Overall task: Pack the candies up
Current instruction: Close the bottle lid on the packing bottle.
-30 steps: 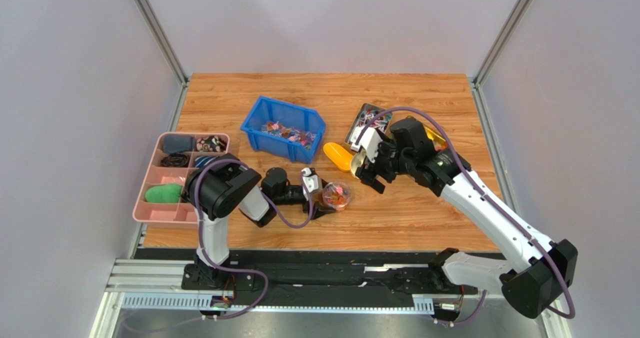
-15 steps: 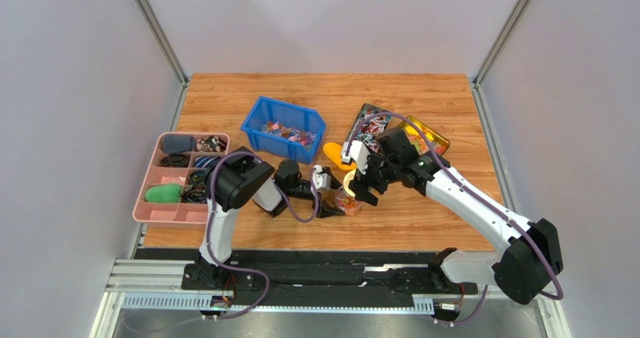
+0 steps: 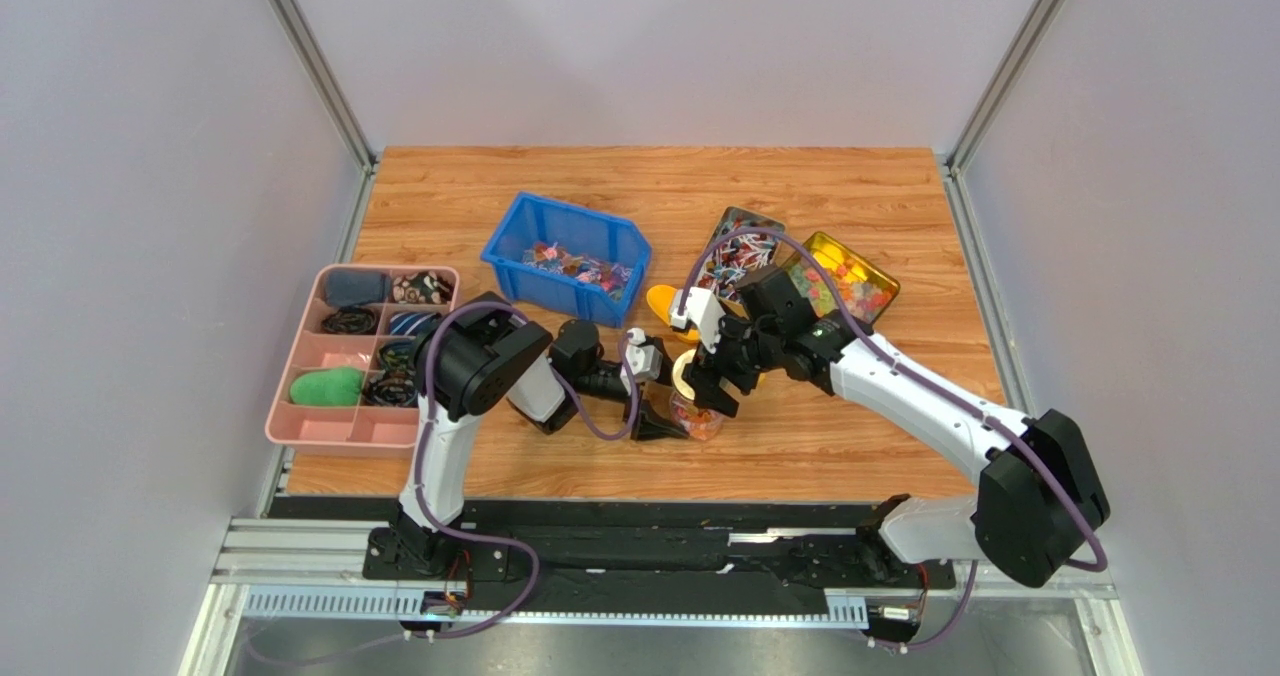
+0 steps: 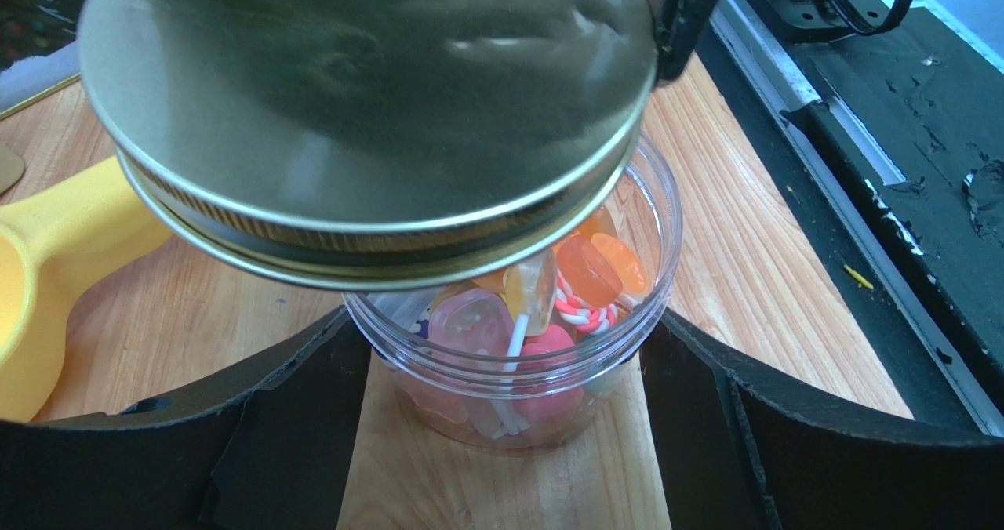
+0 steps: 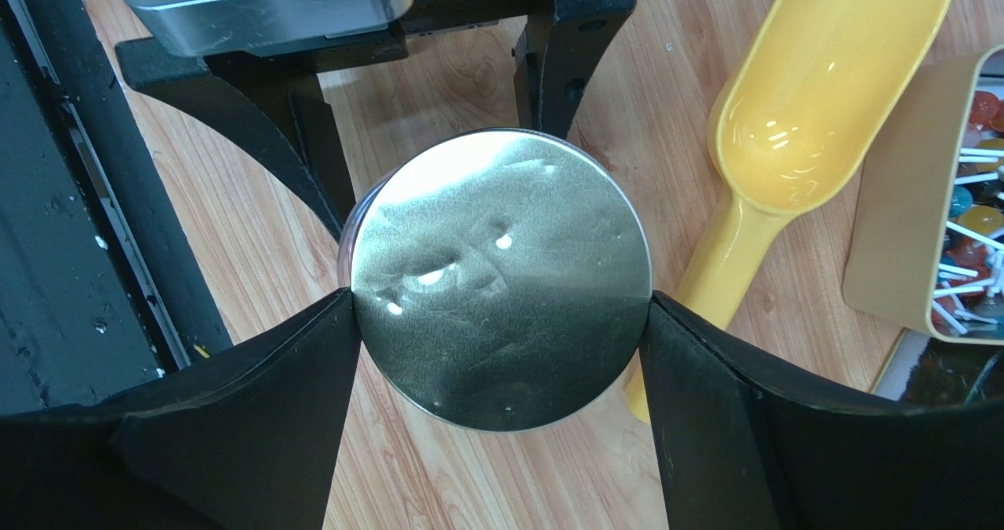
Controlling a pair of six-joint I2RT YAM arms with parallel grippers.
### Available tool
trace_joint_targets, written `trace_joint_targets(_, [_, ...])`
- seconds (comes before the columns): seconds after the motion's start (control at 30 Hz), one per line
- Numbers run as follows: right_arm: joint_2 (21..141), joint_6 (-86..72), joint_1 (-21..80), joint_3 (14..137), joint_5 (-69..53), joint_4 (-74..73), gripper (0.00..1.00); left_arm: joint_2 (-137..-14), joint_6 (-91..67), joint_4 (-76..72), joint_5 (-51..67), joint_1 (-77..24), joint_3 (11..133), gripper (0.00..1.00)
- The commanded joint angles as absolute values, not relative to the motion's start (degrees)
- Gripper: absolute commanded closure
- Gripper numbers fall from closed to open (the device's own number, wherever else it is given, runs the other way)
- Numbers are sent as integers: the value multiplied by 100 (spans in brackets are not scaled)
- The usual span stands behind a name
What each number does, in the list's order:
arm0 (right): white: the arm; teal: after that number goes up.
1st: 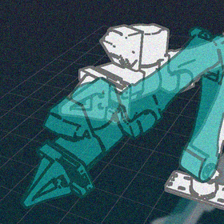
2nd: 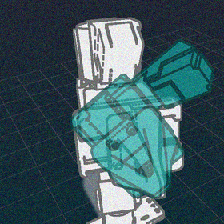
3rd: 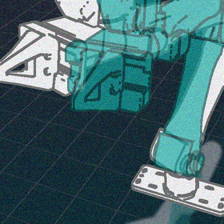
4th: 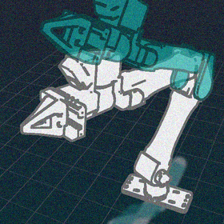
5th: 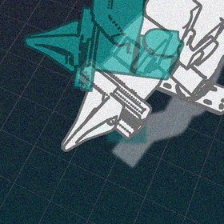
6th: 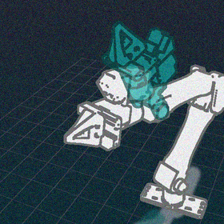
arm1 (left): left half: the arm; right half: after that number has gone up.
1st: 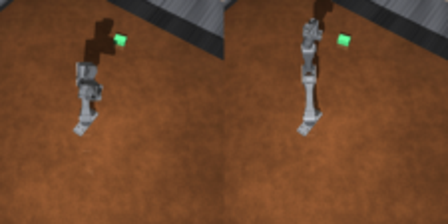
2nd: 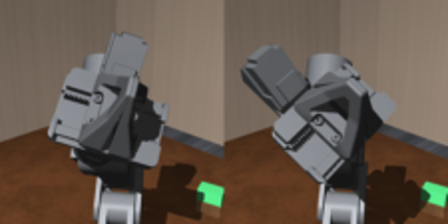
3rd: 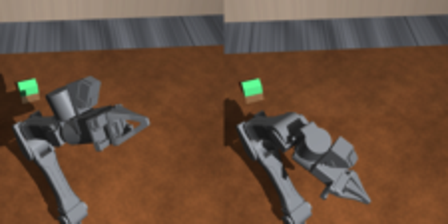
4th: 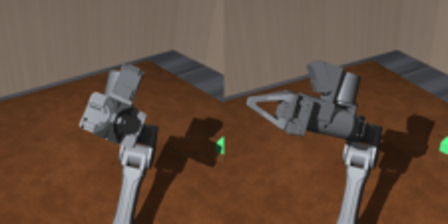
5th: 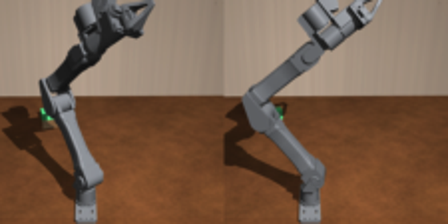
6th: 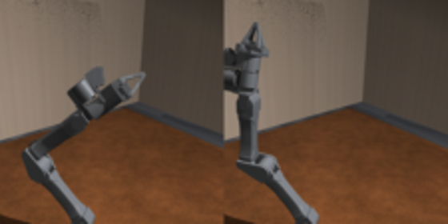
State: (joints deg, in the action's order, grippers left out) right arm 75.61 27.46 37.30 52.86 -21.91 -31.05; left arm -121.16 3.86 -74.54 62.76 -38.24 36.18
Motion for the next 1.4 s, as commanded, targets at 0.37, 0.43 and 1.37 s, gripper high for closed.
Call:
trace_joint_targets(0.37, [7761,2584,3771,5098,-2426,-2663,35,-12155,571,-7137,5801,-3700,3894,25])
trace_joint_targets(0.43, [7831,2575,3762,5089,-2382,-2611,35,-12173,598,-7102,5783,-3709,3876,23])
trace_joint_targets(1.37, [8095,2646,3270,5001,-2470,-2575,33,-12164,861,-6689,5792,-3700,3964,18])
